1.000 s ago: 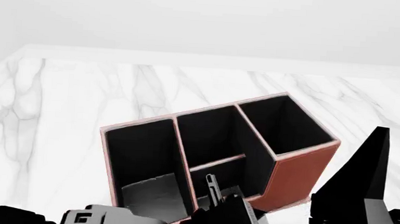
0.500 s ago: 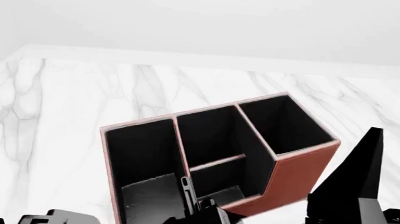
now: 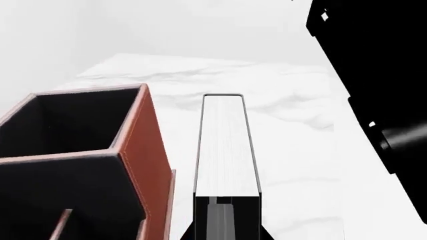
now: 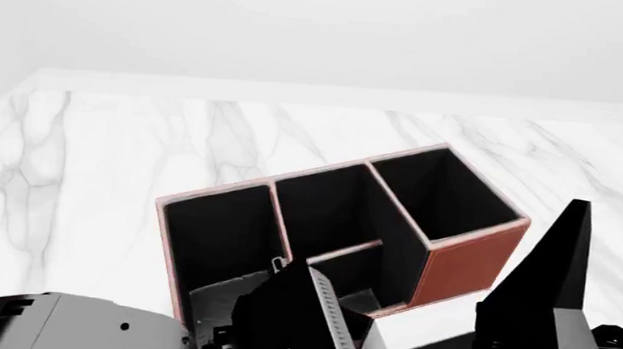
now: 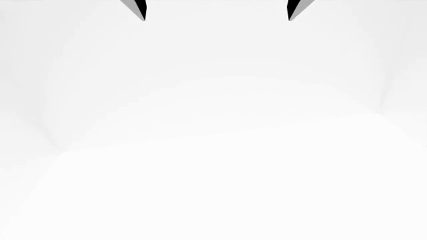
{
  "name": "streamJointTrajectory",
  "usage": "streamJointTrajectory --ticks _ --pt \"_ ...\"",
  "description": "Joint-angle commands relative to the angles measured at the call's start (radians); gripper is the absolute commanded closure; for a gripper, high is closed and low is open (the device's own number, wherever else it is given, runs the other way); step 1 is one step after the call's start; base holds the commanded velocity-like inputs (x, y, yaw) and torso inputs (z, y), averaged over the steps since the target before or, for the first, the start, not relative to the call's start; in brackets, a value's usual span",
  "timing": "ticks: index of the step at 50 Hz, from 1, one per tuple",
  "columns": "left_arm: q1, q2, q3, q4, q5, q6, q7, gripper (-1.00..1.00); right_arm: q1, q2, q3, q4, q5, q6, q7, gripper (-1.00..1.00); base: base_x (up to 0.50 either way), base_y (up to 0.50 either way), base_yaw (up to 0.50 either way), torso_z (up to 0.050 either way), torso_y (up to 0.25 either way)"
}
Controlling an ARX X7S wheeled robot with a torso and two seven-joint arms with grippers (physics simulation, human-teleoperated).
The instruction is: Pick up the book and place it in the back compartment of the caddy.
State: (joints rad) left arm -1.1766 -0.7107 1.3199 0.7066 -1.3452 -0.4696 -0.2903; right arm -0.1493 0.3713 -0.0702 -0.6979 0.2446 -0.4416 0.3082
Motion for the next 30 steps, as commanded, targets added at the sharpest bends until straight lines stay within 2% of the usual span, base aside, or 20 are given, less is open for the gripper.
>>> streamJointTrajectory --ticks 1,7,11,30 --pt "-0.055 0.003 -0.104 -0.031 -0.083 0.024 0.033 1.0 0.001 -0.013 0.016 -0.001 -0.015 0.003 -0.017 -1.0 0.0 0.0 0.0 0.0 0.0" --pt "-0.079 -0.005 -0.127 -0.066 -0.106 0.029 0.039 1.0 0.002 -0.011 0.014 -0.001 -0.014 0.003 -0.015 -1.0 0.0 0.0 0.0 0.0 0.0" --pt "-0.103 -0.007 -0.139 -0.079 -0.159 0.019 -0.003 1.0 0.002 -0.011 0.013 0.003 -0.015 0.001 -0.015 -1.0 0.0 0.0 0.0 0.0 0.003" --pt "-0.193 -0.018 -0.178 -0.092 -0.259 -0.012 0.004 1.0 0.005 -0.007 0.007 0.004 -0.02 0.004 -0.01 -1.0 0.0 0.0 0.0 0.001 0.001"
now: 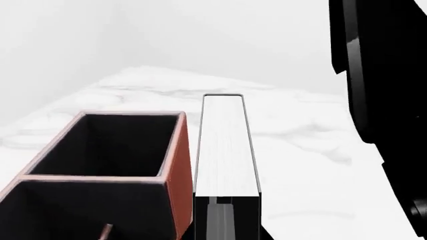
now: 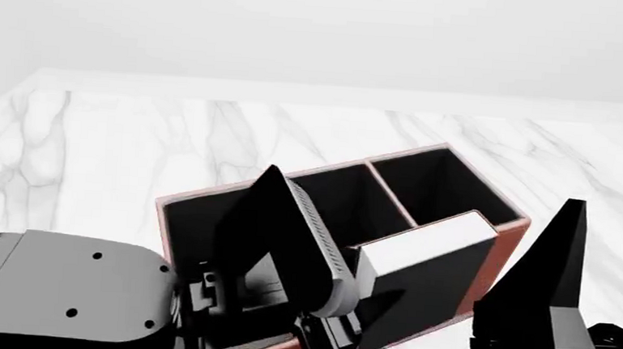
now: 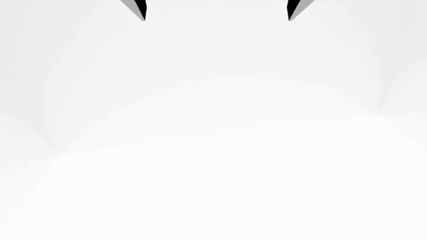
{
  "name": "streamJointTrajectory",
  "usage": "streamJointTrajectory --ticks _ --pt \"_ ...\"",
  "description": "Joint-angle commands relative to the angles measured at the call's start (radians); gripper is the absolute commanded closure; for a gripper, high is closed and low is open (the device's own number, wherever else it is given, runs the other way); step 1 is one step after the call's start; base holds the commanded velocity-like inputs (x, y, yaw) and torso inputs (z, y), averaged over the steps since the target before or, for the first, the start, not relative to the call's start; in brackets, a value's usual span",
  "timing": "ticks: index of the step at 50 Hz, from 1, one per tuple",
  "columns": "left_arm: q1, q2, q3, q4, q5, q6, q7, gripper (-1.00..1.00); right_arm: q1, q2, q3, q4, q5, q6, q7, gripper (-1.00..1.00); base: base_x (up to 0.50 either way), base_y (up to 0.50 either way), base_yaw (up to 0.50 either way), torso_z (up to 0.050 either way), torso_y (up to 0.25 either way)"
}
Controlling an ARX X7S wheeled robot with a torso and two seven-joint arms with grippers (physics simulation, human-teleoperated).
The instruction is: Pick up the book and place it in the back compartment of the caddy.
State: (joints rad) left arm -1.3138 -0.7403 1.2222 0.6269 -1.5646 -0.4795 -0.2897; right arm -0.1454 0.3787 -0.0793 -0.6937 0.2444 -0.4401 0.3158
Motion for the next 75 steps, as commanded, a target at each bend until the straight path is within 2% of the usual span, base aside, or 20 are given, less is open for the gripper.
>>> streamJointTrajectory --ticks 1,15,40,57,75 --pt "-0.07 0.008 -0.085 -0.01 -0.055 -0.008 0.005 1.0 0.0 -0.014 0.016 0.001 -0.02 0.002 -0.017 -1.0 0.0 0.0 0.0 0.0 0.0" --pt "-0.166 0.012 -0.101 -0.057 -0.084 -0.067 0.078 1.0 -0.001 -0.013 0.009 0.009 -0.022 -0.005 -0.016 -1.0 0.0 0.0 0.0 0.0 0.001" --pt "-0.228 -0.013 -0.124 -0.154 -0.057 -0.093 0.125 1.0 0.001 -0.008 -0.001 0.011 -0.025 0.0 -0.011 -1.0 0.0 0.0 0.0 0.0 0.001" --pt "-0.226 -0.01 -0.136 -0.2 -0.029 -0.075 0.136 1.0 -0.001 -0.005 -0.006 0.011 -0.026 -0.003 -0.007 -1.0 0.0 0.0 0.0 0.0 0.001" --pt "-0.135 0.003 -0.108 -0.256 0.019 -0.035 0.171 1.0 0.002 -0.002 -0.008 0.017 -0.031 -0.006 -0.002 -1.0 0.0 0.0 0.0 0.001 0.001"
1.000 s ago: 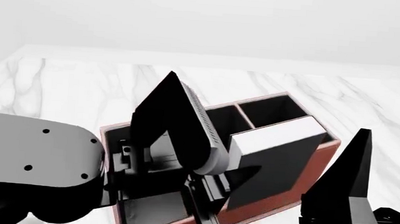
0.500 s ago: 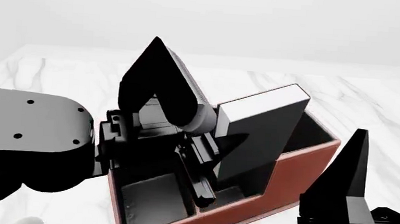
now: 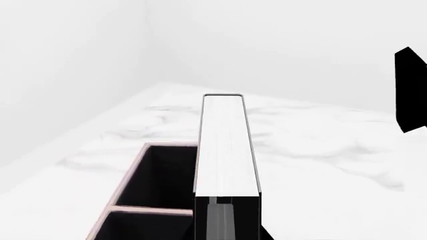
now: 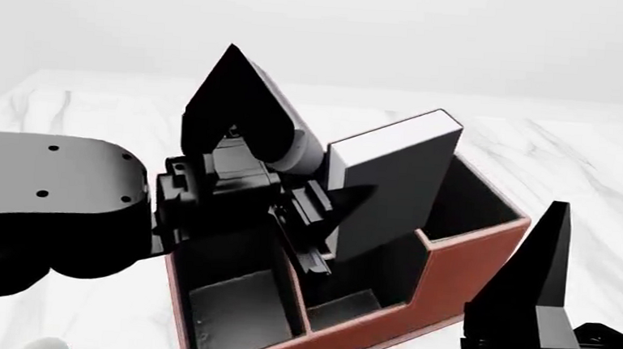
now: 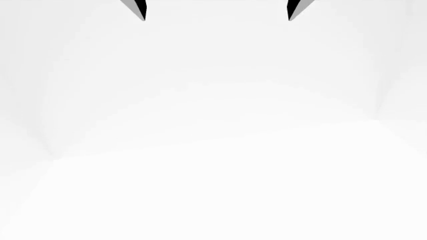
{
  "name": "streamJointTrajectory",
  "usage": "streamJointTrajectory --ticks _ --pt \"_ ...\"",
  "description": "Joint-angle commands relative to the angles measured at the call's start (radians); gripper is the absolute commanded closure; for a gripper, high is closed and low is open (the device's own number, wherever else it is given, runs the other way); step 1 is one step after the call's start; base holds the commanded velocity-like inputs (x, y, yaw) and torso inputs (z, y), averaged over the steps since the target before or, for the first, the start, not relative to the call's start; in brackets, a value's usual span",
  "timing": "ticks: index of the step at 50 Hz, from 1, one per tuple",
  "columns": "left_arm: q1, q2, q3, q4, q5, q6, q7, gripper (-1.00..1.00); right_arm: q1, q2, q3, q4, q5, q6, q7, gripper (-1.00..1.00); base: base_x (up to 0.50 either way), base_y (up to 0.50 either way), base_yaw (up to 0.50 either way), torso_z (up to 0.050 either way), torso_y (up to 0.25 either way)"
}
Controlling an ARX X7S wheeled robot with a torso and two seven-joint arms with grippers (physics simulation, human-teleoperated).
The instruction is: Pick up the book and place it in the back compartment of the caddy.
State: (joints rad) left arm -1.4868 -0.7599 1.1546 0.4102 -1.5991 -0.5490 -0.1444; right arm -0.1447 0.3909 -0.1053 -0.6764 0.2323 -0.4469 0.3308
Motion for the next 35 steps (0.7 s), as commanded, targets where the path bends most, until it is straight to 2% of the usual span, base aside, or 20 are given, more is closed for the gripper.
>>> streamJointTrajectory --ticks 1,35 --pt "0.043 0.023 -0.038 -0.042 0.059 0.037 0.029 1.0 0.002 -0.014 0.018 0.0 -0.019 0.001 -0.017 -1.0 0.0 0.0 0.0 0.0 0.0" --pt "0.089 0.062 -0.025 -0.068 0.04 0.048 0.091 1.0 0.004 -0.01 0.01 0.015 -0.021 -0.004 -0.01 -1.0 0.0 0.0 0.0 0.0 0.002"
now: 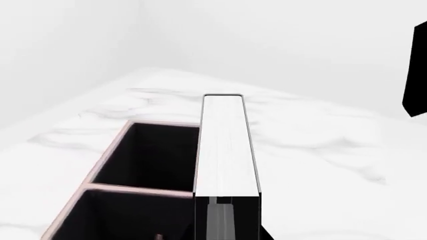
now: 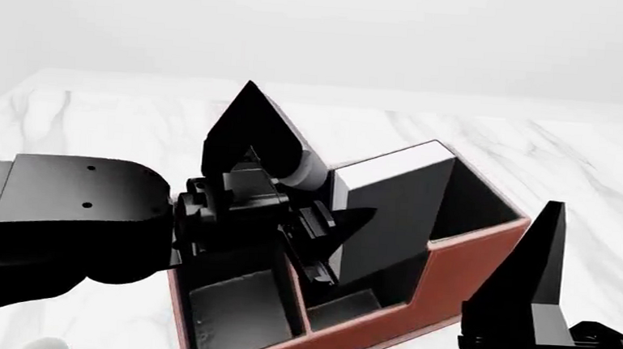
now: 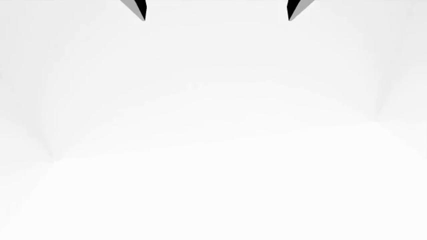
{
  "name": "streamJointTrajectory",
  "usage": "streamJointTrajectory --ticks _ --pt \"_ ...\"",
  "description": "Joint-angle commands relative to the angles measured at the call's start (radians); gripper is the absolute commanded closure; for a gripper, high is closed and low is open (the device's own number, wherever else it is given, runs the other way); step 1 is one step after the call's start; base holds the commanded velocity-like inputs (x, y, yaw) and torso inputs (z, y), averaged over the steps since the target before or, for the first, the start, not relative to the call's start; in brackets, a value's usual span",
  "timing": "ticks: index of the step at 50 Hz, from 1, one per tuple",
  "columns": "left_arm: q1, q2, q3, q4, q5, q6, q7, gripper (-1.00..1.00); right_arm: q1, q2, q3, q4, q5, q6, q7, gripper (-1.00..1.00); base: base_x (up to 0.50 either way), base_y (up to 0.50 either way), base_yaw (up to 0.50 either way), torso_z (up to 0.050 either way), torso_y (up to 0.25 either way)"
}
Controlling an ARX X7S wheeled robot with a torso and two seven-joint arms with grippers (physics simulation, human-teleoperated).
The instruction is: Pick up the book and place it in the back compartment of the caddy.
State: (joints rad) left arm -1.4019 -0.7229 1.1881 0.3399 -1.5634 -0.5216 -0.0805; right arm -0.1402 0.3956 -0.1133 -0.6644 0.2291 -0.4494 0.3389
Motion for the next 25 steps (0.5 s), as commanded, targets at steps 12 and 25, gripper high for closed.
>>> streamJointTrajectory --ticks 12,25 --pt "0.02 0.011 -0.054 0.008 0.022 0.024 0.039 1.0 0.001 -0.014 0.012 0.013 -0.023 -0.003 -0.017 -1.0 0.0 0.0 0.0 0.0 0.001" --pt "0.047 0.016 -0.041 0.014 0.035 0.03 0.044 1.0 0.0 -0.011 0.012 0.013 -0.023 -0.003 -0.012 -1.0 0.0 0.0 0.0 0.001 0.001"
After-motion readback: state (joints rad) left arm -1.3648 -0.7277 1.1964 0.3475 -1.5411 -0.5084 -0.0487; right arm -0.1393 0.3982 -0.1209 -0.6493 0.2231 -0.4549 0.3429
